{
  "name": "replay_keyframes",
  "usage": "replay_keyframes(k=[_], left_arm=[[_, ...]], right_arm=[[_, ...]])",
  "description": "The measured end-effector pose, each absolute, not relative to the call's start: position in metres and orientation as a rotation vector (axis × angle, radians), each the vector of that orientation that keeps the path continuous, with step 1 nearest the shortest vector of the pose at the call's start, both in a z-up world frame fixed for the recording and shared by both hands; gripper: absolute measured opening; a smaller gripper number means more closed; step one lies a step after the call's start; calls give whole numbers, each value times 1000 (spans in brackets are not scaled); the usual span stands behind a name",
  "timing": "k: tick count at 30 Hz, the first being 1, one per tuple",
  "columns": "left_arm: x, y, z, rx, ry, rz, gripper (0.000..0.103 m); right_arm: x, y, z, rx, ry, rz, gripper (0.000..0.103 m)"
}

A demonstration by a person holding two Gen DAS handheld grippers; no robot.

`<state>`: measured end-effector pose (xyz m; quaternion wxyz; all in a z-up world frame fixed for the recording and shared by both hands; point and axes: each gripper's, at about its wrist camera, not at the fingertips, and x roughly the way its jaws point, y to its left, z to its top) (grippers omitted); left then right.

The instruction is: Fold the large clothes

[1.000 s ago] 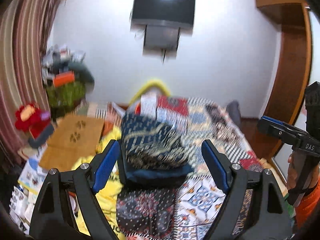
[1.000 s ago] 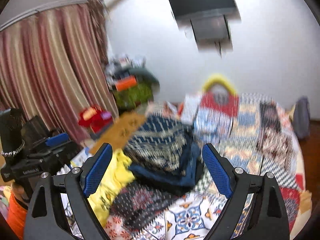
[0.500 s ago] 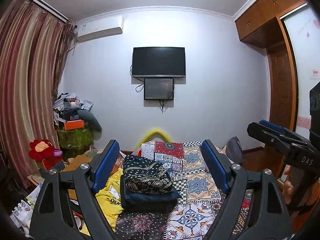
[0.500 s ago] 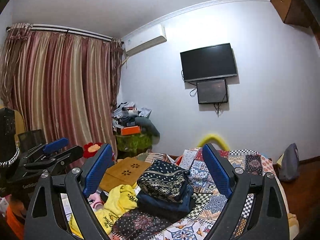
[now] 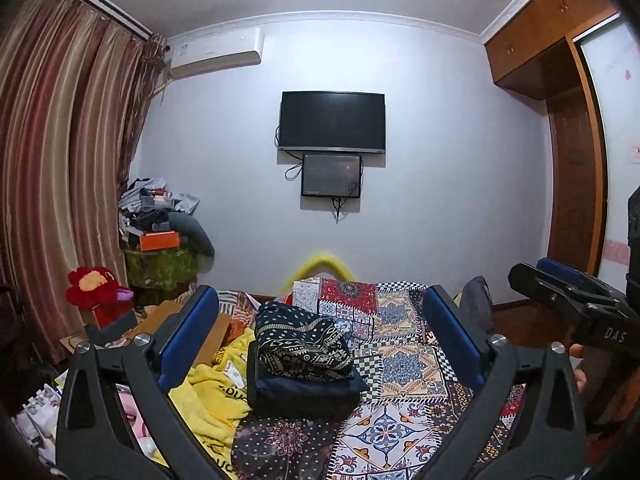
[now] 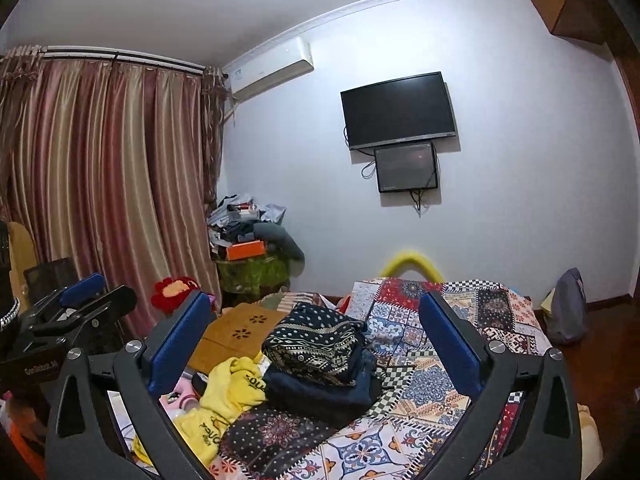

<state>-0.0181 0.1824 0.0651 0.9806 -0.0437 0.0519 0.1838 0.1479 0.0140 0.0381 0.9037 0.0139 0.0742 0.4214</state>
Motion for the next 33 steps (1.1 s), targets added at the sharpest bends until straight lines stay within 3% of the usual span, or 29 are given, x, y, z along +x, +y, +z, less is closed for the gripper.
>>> replay_keyframes(k=[33], left_arm=[[-4,190,43,-94,176,391,102]], right_arm=[[145,21,34,-18,205,869,103]])
